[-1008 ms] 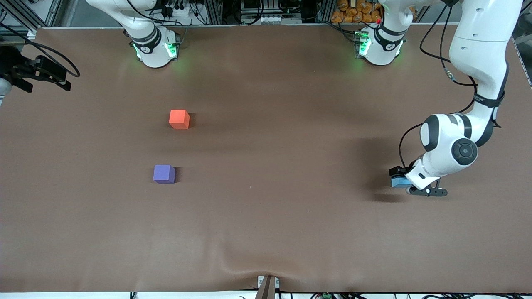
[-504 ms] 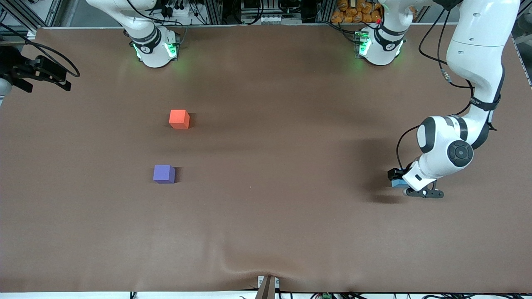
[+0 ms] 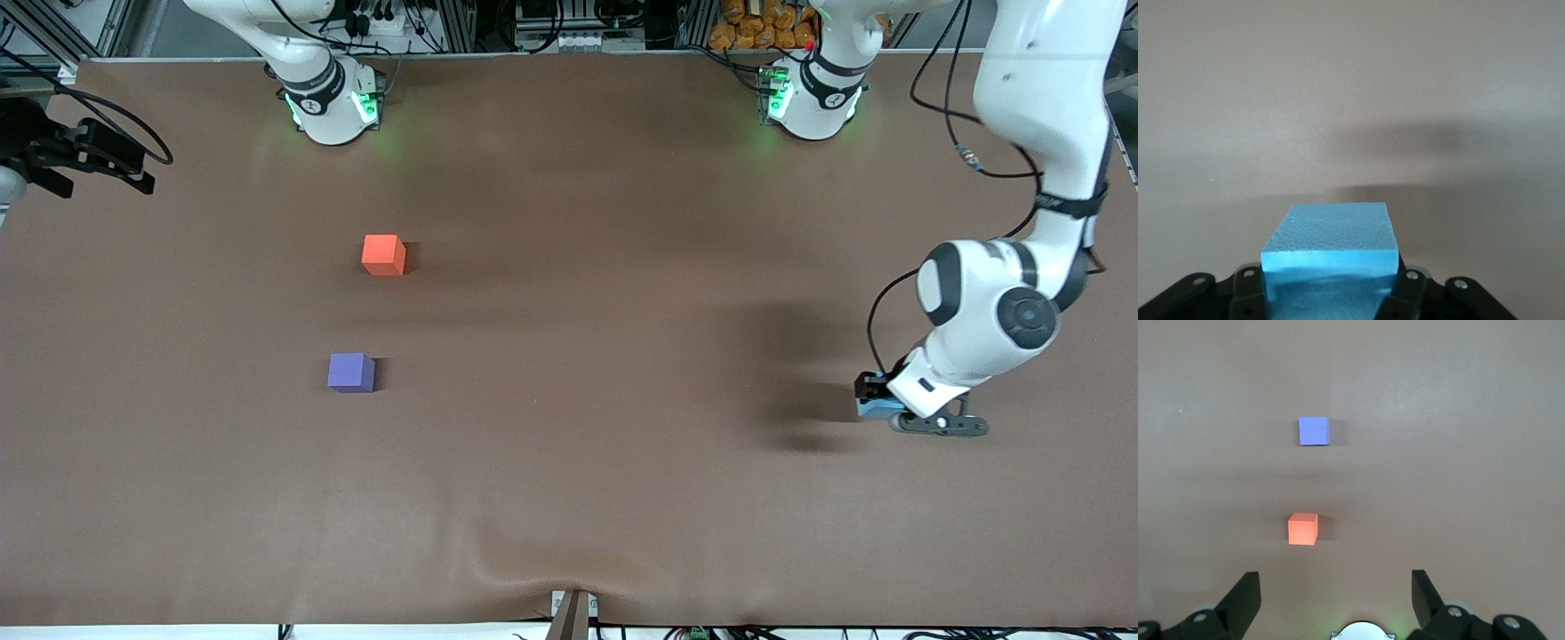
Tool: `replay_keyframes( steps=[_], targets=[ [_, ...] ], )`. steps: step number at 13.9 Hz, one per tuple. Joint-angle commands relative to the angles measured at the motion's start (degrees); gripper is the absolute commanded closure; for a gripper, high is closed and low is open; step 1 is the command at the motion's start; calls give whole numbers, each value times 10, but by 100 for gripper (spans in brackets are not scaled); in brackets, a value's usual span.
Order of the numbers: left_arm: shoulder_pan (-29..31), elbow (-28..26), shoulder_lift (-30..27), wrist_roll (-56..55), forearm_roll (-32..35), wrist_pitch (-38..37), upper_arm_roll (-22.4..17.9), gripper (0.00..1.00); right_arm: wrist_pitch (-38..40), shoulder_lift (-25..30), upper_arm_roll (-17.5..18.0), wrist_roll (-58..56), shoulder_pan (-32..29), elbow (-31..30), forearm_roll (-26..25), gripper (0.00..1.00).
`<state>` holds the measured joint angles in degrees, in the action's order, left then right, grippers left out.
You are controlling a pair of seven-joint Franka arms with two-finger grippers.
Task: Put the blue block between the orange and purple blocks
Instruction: 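Lift the blue block with the left gripper and carry it mid-table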
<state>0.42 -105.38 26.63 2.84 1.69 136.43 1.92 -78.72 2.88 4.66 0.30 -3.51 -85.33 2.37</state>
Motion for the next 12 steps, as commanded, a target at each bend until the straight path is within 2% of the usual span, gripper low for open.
replay_keyframes(
  steps=[1,5,8,9,12],
  targets=[
    [-2,13,-59,-23,5,-79,7,58,6,5,5,-8,-12,-2,13,0],
    [-3,53,-77,-177,5,-171,105,58,8,6,4,-8,-12,-2,13,0],
    [-29,65,-73,-304,8,-192,183,62,9,5,4,-8,-21,-2,13,0],
    [-57,77,-66,-349,9,-192,193,62,9,5,4,-9,-22,-2,13,0],
    [-175,117,-11,-461,12,-191,189,62,9,5,4,-9,-24,-5,13,0]
  ],
)
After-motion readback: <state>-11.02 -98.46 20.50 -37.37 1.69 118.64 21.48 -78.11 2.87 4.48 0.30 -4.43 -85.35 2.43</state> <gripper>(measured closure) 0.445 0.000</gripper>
